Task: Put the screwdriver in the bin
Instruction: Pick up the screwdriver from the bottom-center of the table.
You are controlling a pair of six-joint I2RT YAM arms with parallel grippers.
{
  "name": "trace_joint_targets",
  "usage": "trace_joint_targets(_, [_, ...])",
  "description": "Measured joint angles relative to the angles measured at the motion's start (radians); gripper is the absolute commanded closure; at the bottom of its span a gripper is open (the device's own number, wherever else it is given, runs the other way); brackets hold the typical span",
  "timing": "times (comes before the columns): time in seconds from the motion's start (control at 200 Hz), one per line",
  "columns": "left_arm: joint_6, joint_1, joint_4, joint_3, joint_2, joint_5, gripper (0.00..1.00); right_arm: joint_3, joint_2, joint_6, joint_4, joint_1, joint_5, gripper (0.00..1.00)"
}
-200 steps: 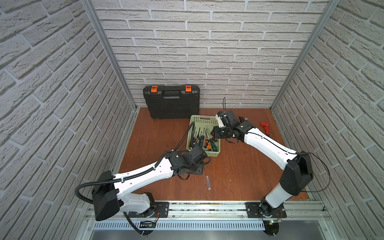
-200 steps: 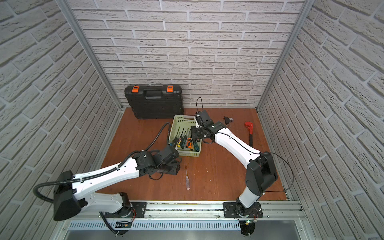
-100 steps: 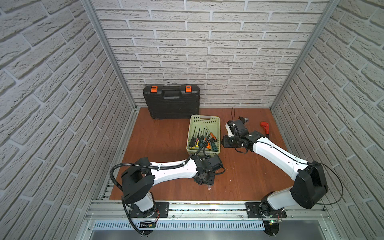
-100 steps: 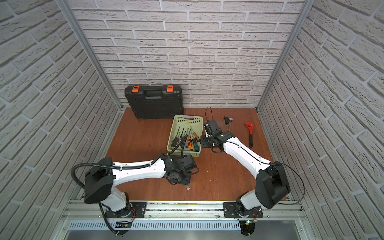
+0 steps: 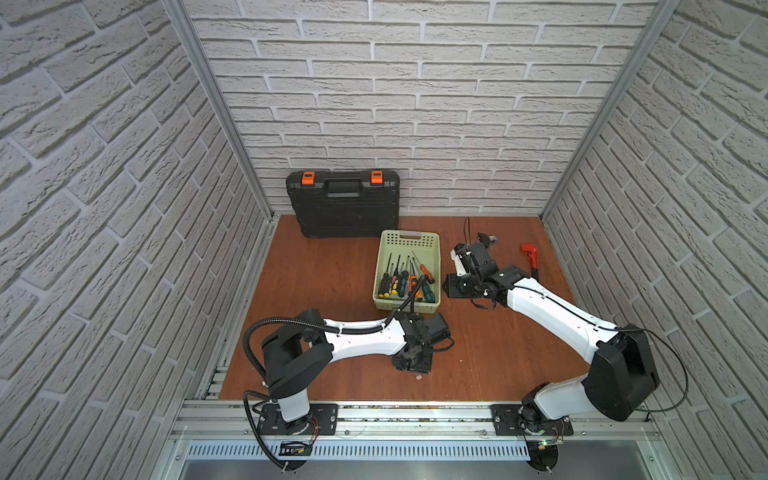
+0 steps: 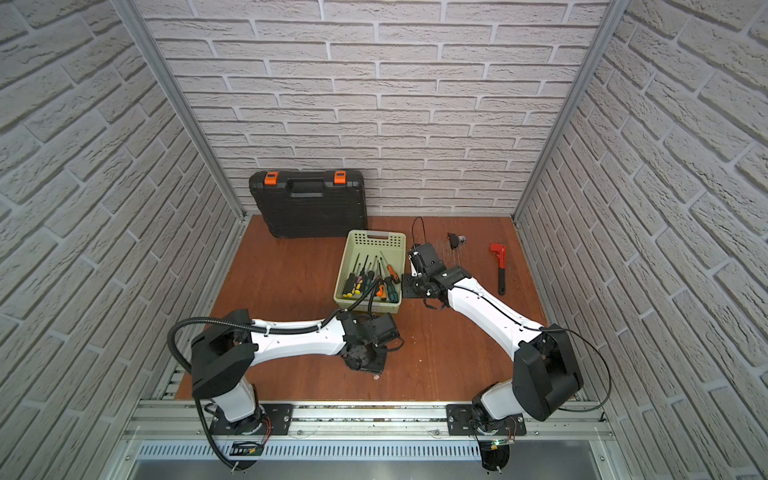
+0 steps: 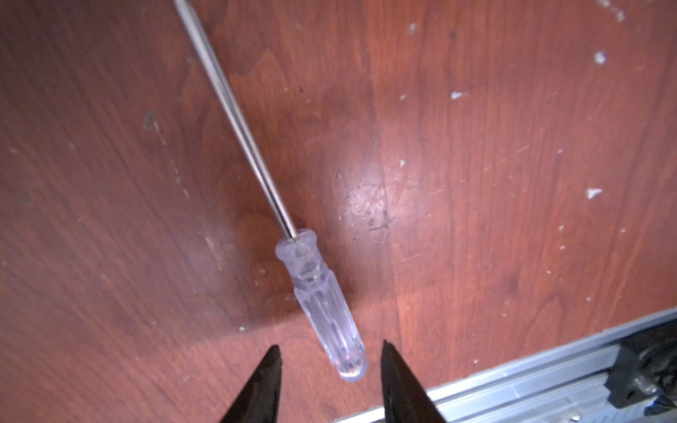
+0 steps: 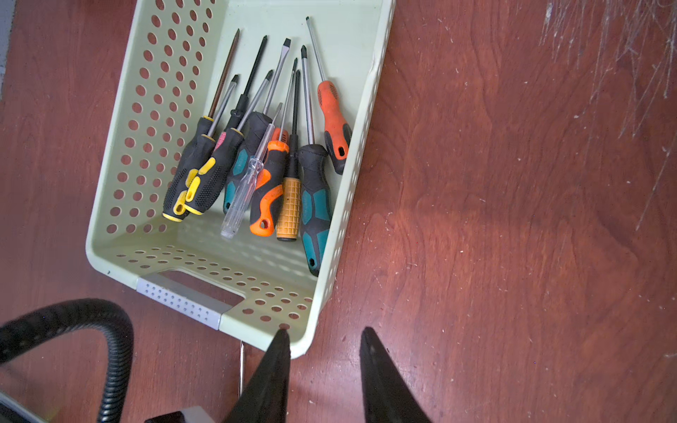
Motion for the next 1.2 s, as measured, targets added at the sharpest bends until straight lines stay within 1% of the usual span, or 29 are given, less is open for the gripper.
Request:
trace_joint_targets(0.07, [0.004,0.0,0.007,0.0,0.006,0.006,0.57,0.0,0.0,0.0,0.002,0.0,-0.001,0.66])
trace_joint_targets(0.155, [0.005,0.0,0.016,0.0,0.012,0.014,0.62,0.0,0.0,0.0,0.003,-0.001,-0.002,0.66])
trace_joint_targets(0.33, [0.01,0.004,0.028,-0.001,0.033,0.031,0.68,0.0,0.0,0.0,0.008,-0.001,-0.003,0.66])
trace_joint_targets(0.395, [0.01,0.005,0.034,-0.004,0.035,0.034,0.75,-0.002,0.0,0.0,0.013,-0.001,-0.003,0.67])
trace_joint_targets(0.475, [0.013,0.005,0.041,-0.011,0.035,0.039,0.78,-0.007,0.0,0.0,0.018,-0.001,-0.004,0.67])
trace_joint_targets(0.65, [0.015,0.005,0.049,-0.016,0.035,0.048,0.92,-0.013,0.0,0.0,0.018,-0.001,-0.006,0.67])
trace_joint_targets(0.74, [0.021,0.005,0.049,-0.016,0.034,0.048,0.97,-0.013,0.0,0.0,0.018,-0.001,-0.006,0.67])
trace_joint_targets(1.01, [0.068,0.005,-0.003,-0.037,-0.01,0.054,0.97,-0.013,0.0,0.001,0.019,-0.001,-0.01,0.67])
trace_joint_targets(1.195, [0.18,0.002,-0.013,-0.04,-0.11,0.137,0.96,-0.013,0.0,-0.013,0.018,-0.001,0.001,0.67])
